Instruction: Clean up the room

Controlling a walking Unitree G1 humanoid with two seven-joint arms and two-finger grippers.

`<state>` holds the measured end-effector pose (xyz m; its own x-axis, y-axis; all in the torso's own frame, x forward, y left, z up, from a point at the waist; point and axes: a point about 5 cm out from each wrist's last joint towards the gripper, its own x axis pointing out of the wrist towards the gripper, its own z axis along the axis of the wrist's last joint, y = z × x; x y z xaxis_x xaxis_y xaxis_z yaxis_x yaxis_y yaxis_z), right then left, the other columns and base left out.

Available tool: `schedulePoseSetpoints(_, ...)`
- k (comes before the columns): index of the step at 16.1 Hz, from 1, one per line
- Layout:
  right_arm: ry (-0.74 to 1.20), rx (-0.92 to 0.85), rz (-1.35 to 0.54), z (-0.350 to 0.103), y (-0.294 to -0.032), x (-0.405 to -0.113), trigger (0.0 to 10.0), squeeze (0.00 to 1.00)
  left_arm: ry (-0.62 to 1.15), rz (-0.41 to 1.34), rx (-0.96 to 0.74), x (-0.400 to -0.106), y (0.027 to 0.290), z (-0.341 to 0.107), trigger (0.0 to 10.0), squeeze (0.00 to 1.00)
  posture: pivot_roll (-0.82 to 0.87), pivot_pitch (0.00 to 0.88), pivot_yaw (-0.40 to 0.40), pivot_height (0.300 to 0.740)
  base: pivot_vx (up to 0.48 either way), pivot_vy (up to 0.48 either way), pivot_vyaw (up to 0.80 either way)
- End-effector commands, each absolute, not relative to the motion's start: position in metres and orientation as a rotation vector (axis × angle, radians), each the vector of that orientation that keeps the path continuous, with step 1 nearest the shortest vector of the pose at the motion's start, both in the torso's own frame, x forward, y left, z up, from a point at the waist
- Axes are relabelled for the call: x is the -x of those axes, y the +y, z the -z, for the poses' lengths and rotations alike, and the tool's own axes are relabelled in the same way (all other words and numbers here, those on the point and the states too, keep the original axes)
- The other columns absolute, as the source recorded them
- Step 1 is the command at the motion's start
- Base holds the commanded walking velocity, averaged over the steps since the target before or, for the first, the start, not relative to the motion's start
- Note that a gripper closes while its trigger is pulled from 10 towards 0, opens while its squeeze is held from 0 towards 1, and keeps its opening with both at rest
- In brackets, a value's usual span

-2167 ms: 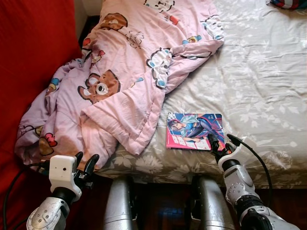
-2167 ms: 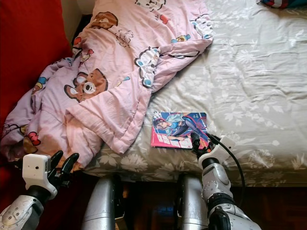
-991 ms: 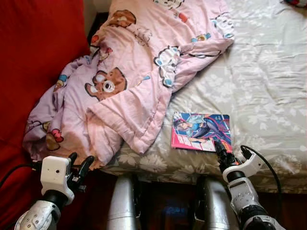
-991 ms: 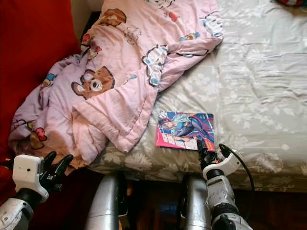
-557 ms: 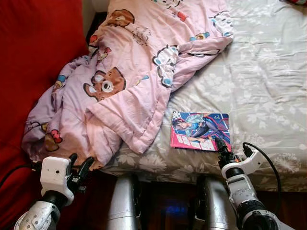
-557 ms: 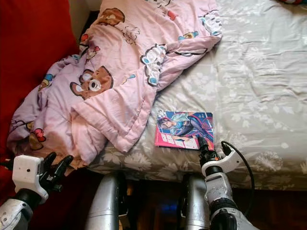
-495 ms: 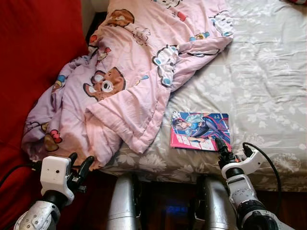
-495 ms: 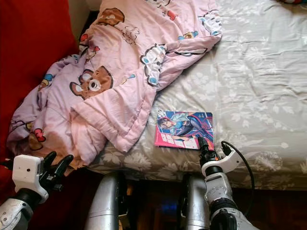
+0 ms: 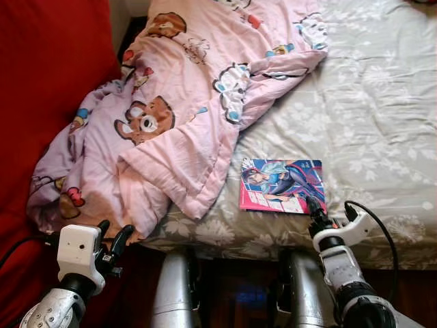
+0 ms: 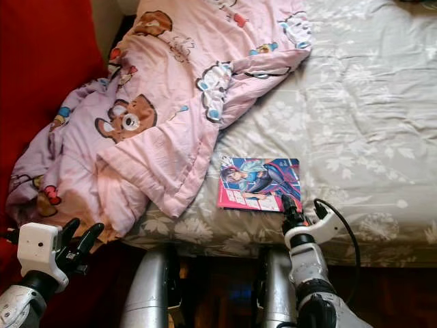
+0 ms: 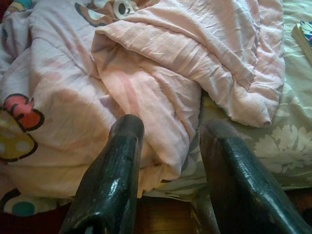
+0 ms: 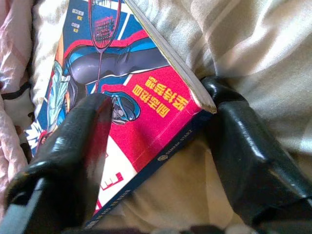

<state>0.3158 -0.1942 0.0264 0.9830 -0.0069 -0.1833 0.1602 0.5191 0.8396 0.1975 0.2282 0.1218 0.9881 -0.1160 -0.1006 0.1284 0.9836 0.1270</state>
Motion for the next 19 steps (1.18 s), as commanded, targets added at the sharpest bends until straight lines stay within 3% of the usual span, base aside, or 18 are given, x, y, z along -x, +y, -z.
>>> schedulePoseSetpoints(1,0.231,-1.057,0.035,-0.021,-0.17,-0.315,0.0,0.0,0.124,0.111,-0.143,-0.194,0.232,-0.119,10.0,0.0,0.27,0.332,0.141,0.571,0.0,0.0,0.0)
schedulePoseSetpoints(9,0.266,-1.056,0.081,-0.003,-0.169,-0.298,0.0,0.0,0.121,0.117,-0.14,-0.197,0.229,-0.116,10.0,0.0,0.25,0.323,0.127,0.571,0.0,0.0,0.0)
schedulePoseSetpoints(13,0.285,-1.052,0.198,0.015,-0.174,-0.278,0.0,0.0,0.12,0.117,-0.136,-0.198,0.227,-0.114,10.0,0.0,0.24,0.322,0.123,0.571,0.0,0.0,0.0)
schedulePoseSetpoints(19,0.231,-0.939,0.371,0.012,-0.186,-0.277,0.0,0.0,0.109,0.111,-0.132,-0.201,0.226,-0.112,10.0,0.0,0.22,0.299,0.101,0.571,0.0,0.0,0.0)
